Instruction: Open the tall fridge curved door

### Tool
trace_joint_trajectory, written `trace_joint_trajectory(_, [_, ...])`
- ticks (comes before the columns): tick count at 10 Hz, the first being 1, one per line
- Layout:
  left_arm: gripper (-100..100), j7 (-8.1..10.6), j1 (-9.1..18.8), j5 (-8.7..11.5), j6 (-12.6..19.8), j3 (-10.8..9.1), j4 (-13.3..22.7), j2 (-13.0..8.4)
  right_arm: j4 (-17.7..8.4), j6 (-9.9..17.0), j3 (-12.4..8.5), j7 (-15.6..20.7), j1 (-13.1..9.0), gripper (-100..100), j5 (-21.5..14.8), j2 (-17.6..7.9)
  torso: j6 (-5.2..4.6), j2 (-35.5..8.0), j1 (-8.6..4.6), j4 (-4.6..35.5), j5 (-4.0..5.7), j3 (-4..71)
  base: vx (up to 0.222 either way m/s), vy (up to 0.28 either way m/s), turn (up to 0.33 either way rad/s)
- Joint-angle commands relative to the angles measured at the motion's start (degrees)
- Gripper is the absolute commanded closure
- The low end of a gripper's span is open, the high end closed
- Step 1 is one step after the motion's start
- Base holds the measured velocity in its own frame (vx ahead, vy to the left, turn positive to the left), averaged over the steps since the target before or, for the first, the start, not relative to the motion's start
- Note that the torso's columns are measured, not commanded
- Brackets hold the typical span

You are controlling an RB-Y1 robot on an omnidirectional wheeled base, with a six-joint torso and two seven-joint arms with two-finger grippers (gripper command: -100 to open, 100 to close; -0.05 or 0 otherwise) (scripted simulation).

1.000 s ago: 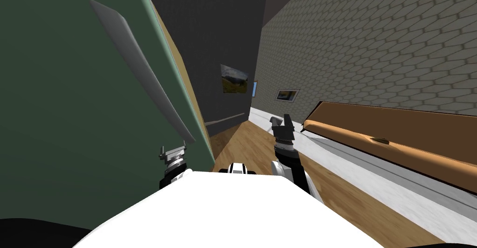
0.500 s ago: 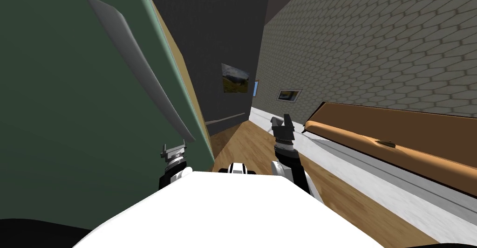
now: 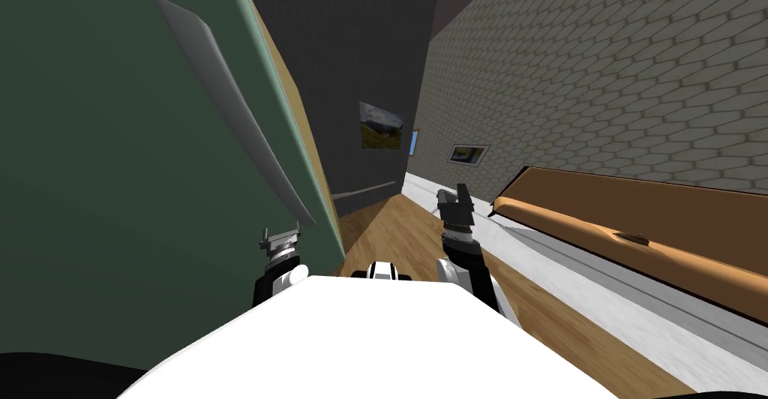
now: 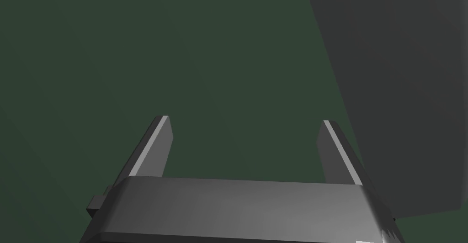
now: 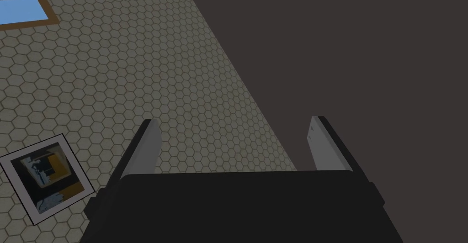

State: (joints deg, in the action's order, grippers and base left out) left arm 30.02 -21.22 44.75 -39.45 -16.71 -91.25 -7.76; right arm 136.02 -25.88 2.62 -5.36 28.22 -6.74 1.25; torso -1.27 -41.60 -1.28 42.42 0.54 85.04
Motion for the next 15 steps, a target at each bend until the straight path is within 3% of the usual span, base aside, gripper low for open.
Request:
trace_joint_trajectory(1, [-100,-0.29,0.57,-0.03,1.24,1.02,-2.07,0.98,0.00,0.00,0.00,0.00,0.00,0,0.00,0.00,0.00,-0.08,-0.08,0.00,-0.01,-0.05,0.000,0.000,0.000])
trace_joint_trajectory(3, [-100,-0.50,0.61,0.18,1.82,0.92,-2.48,1.63,0.00,0.00,0.00,0.00,0.00,0,0.00,0.00,0.05,-0.23,-0.22,-0.01,-0.02,-0.15,-0.001,-0.005,0.003])
trace_joint_trajectory(7, [-100,-1.24,0.76,0.96,3.96,0.59,-3.98,6.30,0.00,0.00,0.00,0.00,0.00,0,0.00,0.00,0.06,-0.24,-0.31,-0.03,-0.03,-0.16,0.006,-0.011,0.005])
trace_joint_trajectory(9, [-100,-1.42,-0.66,2.61,4.93,-1.72,-4.00,5.88,0.00,0.00,0.00,0.00,0.00,0,0.00,0.00,0.40,-0.38,0.09,-0.04,-0.11,-0.24,0.016,0.066,0.102])
trace_joint_trajectory(10, [-100,-1.36,-0.78,2.08,3.95,-1.61,-3.47,5.76,0.00,0.00,-0.01,0.00,0.01,0,0.00,-0.01,0.61,-0.28,0.77,-0.12,-0.36,-0.22,0.025,0.075,0.050])
trace_joint_trajectory(11, [100,-1.34,-0.87,2.19,3.93,-1.86,-3.54,5.71,0.00,0.00,0.00,0.00,0.00,0,0.00,0.00,0.83,-0.36,0.93,-0.21,-0.53,-0.27,-0.001,0.011,-0.010])
trace_joint_trajectory(15, [100,0.67,-1.85,1.25,4.29,1.47,-4.40,3.88,-0.02,0.01,0.00,0.00,-0.04,0,0.00,0.00,1.30,-1.23,1.40,0.04,-0.57,-0.85,-0.269,0.022,-0.081])
